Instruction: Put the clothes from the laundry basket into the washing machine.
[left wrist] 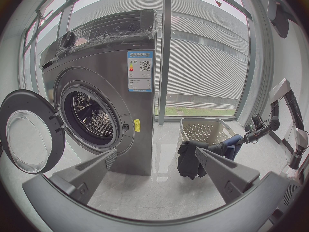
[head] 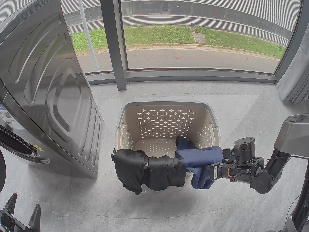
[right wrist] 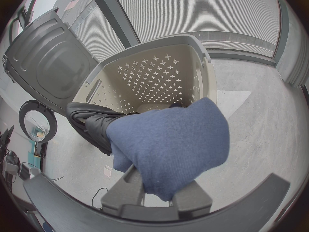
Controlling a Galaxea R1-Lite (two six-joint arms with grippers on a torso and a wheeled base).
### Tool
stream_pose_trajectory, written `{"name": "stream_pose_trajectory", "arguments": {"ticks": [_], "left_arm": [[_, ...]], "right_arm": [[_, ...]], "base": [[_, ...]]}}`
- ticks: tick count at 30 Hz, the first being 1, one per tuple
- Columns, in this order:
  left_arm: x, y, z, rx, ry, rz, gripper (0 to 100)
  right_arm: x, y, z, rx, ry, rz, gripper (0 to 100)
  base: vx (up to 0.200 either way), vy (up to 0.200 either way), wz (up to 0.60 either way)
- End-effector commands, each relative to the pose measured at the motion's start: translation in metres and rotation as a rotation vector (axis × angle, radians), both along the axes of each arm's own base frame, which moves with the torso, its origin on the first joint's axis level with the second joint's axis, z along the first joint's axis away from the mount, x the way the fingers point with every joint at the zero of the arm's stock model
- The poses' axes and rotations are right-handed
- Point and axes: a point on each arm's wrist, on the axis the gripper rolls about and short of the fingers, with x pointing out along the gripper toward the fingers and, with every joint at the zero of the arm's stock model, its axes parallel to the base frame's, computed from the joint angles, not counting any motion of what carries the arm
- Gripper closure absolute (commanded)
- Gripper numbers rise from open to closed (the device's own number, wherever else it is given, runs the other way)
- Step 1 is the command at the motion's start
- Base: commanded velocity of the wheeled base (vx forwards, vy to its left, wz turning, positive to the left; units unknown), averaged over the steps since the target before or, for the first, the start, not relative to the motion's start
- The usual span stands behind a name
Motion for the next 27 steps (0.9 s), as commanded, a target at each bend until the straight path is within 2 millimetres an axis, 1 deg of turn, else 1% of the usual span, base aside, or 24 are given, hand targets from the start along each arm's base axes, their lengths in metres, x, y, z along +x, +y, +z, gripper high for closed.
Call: {"name": "stream_pose_trajectory", "arguments": {"ticks": [1, 7, 8, 10, 16, 21, 27], "left_arm": [[0.0, 0.0, -0.004, -0.001, 0.006, 0.0, 0], [0.0, 0.0, -0.004, -0.001, 0.004, 0.0, 0], [0.0, 0.0, -0.004, -0.001, 0.004, 0.0, 0], [0.0, 0.0, -0.004, -0.001, 0.004, 0.0, 0], [0.0, 0.0, -0.004, -0.001, 0.004, 0.002, 0], [0.0, 0.0, -0.004, 0.001, 0.004, 0.001, 0], [0.0, 0.0, -0.004, 0.001, 0.004, 0.001, 0]], "right_arm": [[-0.028, 0.0, 0.038, 0.051, -0.078, 0.035, 100], [-0.067, 0.001, 0.079, 0.121, -0.183, 0.088, 100], [-0.068, 0.001, 0.08, 0.122, -0.185, 0.089, 100], [-0.082, 0.0, 0.096, 0.14, -0.245, 0.08, 100], [-0.105, -0.004, 0.123, 0.201, -0.345, 0.1, 100], [-0.118, -0.005, 0.138, 0.268, -0.397, 0.122, 100], [-0.123, -0.006, 0.15, 0.266, -0.467, 0.147, 100]], "base": [[0.0, 0.0, 0.0], [0.0, 0.0, 0.0], [0.0, 0.0, 0.0], [0.0, 0.0, 0.0], [0.0, 0.0, 0.0], [0.0, 0.0, 0.0], [0.0, 0.0, 0.0]]}}
